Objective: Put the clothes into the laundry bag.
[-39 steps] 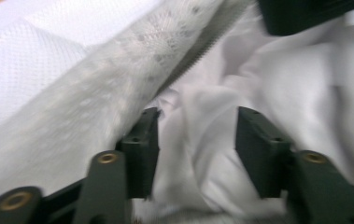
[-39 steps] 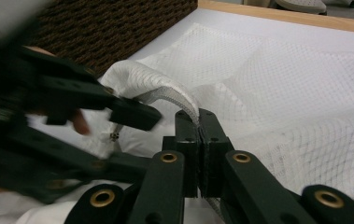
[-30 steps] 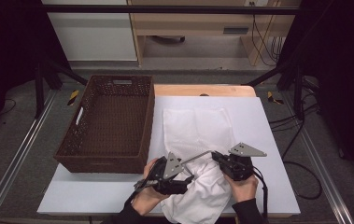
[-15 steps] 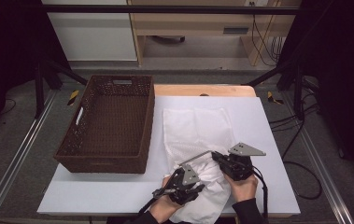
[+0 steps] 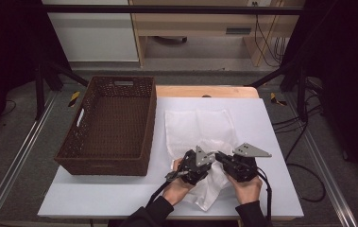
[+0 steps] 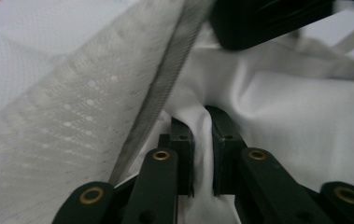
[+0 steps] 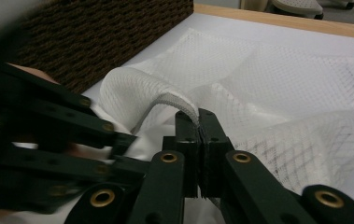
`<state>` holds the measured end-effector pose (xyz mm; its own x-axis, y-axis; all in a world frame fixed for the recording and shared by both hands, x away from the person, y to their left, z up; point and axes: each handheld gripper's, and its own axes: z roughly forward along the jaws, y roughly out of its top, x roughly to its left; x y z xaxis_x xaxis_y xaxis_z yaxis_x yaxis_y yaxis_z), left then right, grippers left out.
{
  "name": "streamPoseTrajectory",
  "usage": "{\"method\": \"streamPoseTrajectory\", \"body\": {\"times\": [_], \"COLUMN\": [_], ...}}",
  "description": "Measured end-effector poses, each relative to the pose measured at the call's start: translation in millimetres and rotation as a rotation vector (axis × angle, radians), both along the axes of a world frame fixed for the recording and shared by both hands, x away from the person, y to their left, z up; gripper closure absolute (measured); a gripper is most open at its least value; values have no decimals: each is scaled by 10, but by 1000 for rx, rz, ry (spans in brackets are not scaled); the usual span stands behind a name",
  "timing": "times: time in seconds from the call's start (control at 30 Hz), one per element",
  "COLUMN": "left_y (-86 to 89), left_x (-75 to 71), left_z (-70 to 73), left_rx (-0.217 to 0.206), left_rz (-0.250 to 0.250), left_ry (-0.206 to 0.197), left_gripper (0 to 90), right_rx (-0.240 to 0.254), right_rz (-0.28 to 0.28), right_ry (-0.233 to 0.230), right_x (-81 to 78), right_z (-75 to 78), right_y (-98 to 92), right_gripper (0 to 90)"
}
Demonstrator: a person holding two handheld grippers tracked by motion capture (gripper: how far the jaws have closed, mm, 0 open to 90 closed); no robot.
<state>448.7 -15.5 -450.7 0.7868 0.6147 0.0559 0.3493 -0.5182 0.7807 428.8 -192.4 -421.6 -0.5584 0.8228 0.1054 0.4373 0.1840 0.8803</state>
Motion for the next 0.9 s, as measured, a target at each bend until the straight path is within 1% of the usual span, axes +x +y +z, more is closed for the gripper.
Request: {"method": "streamPoseTrajectory", "body": {"times": [0.07,0.1,0.13,0.17,0.2,0.23,0.27,0.33,0.4,0.47,0.53,0.6,0.67,0.7,0.77,0.8,0.83,0.87,0.9], "left_y": [-39,-38,-36,-40,-38,-28,-17,38,120,219,317,397,476,515,579,599,617,632,641], "left_x": [101,113,126,130,126,121,108,69,13,-63,-153,-235,-322,-359,-400,-403,-393,-379,-364], "left_z": [-155,-175,-200,-208,-199,-186,-168,-108,-42,27,97,140,143,117,25,-27,-79,-128,-185], "left_rx": [10,9,-6,-13,-13,-2,-1,-7,-22,-34,-40,-41,-16,-4,15,25,26,17,7], "left_rz": [19,22,25,28,34,33,40,49,22,-5,-17,-33,-44,-44,-37,-27,-19,-21,-14], "left_ry": [-8,-14,-31,-37,-35,-37,-41,-41,-26,-8,-5,-1,6,9,28,37,58,82,94], "left_gripper": [785,766,759,754,745,720,686,535,426,371,327,311,295,292,298,318,358,424,487], "right_rx": [6,8,8,5,0,2,4,2,-1,-1,-1,0,-2,-4,-6,-10,-11,-12,-14], "right_rz": [1,3,3,6,5,2,4,-1,-2,0,-2,-1,-2,-1,1,2,1,1,3], "right_ry": [2,1,1,1,2,7,8,12,14,13,14,18,17,19,21,19,22,23,23], "right_x": [-7,-9,-10,-12,-11,-11,-9,-6,-7,-7,-7,-8,-11,-13,-13,-10,-6,-6,-9], "right_z": [4,6,6,4,-2,-11,-17,-27,-35,-33,-30,-29,-33,-33,-39,-45,-50,-54,-54], "right_y": [4,7,7,7,7,4,-2,-10,-11,-14,-19,-18,-13,-11,-6,-1,5,11,17], "right_gripper": [884,884,884,884,884,885,885,884,884,884,884,884,883,883,883,884,884,884,884]}}
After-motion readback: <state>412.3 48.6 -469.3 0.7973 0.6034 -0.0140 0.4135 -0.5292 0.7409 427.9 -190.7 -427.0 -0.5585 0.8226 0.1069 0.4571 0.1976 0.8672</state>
